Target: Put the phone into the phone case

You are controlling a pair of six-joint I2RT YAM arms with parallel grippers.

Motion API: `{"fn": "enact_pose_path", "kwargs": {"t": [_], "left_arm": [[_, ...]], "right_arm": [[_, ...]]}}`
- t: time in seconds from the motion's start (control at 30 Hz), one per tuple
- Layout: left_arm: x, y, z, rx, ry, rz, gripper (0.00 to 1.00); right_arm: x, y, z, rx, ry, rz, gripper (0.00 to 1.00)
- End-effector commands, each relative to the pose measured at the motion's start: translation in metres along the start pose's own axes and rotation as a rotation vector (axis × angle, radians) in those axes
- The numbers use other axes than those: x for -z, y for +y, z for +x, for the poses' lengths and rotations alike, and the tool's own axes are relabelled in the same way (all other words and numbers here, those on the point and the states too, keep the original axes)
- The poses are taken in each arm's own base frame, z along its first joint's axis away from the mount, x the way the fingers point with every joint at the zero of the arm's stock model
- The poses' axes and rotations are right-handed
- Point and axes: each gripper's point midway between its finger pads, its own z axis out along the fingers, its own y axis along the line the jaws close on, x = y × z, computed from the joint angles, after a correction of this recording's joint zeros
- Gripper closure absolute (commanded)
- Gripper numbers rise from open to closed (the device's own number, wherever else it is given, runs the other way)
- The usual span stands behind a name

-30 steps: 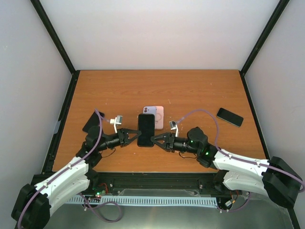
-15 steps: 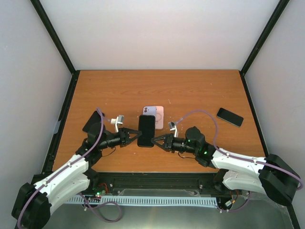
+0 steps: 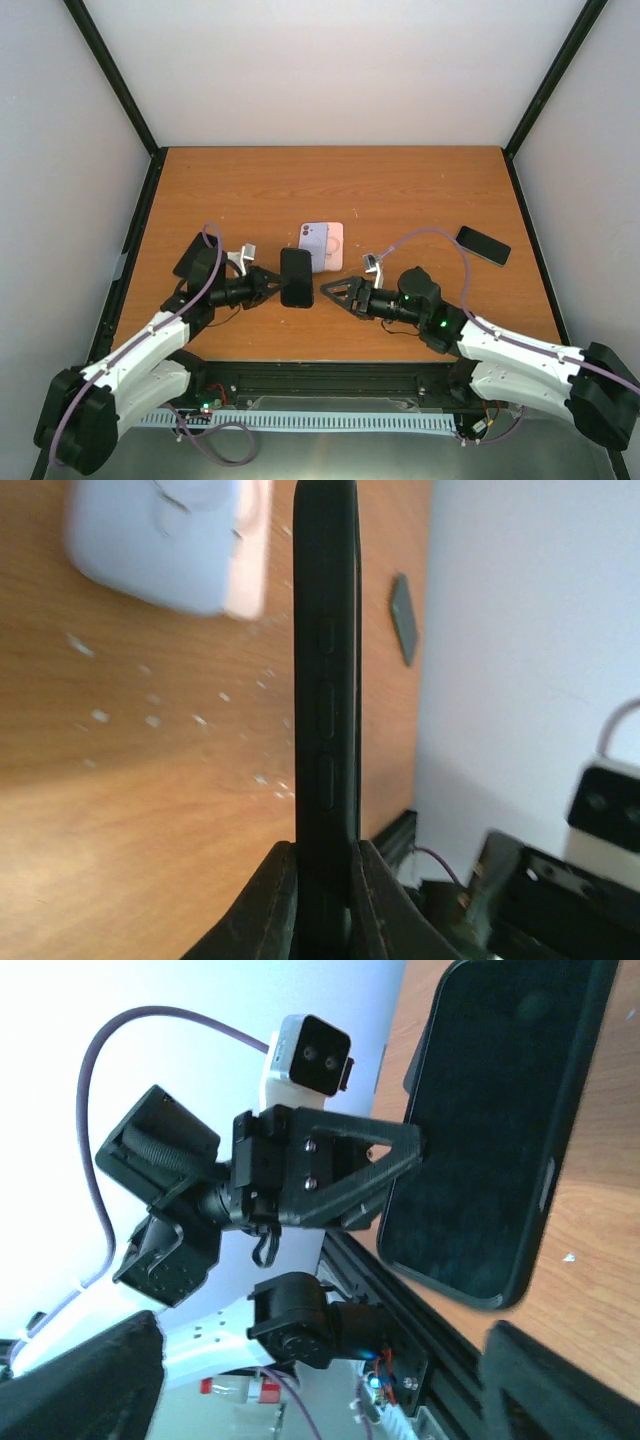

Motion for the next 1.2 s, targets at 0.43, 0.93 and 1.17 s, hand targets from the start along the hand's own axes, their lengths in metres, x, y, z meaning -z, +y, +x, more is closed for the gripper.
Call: {"fn": "enact_pose_path", "kwargs": {"t": [0.43,0.93,1.17], "left_arm": [[0.032,0.051,-0.135,-0.067,-0.152,-0.240,1.00],[-0.001,0.100,-0.155,0.010,-0.038,-0.186,0.93],[-0.002,0.120,-0.152,0.041,-0.027,-0.264,0.68]], "right_arm": [[0.035,0.005,-0.008,0.117,-0.074,0.115,0.00],[0.044,-0.001,-0.009,0.135,-0.096,0.162,0.00],[0.043,-0.004,-0.008,0.125,-0.087,0.170,0.00]]}}
